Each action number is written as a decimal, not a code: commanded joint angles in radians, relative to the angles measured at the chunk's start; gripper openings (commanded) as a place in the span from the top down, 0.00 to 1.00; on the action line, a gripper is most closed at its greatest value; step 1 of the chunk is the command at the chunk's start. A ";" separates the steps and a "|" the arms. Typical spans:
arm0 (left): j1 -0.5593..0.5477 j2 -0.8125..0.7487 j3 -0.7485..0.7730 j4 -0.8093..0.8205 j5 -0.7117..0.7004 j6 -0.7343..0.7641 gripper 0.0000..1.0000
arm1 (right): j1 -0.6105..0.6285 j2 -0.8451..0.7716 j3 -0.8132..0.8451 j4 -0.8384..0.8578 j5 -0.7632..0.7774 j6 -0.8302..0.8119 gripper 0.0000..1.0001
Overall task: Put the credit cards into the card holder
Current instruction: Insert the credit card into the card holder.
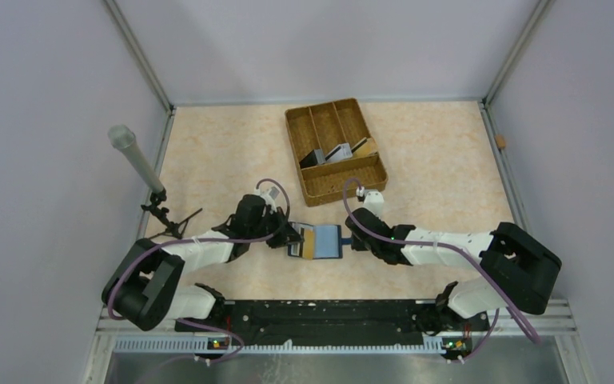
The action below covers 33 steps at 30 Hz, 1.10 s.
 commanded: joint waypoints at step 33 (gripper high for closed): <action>0.065 0.208 -0.087 0.413 0.186 -0.063 1.00 | -0.008 -0.005 0.011 -0.027 0.013 0.003 1.00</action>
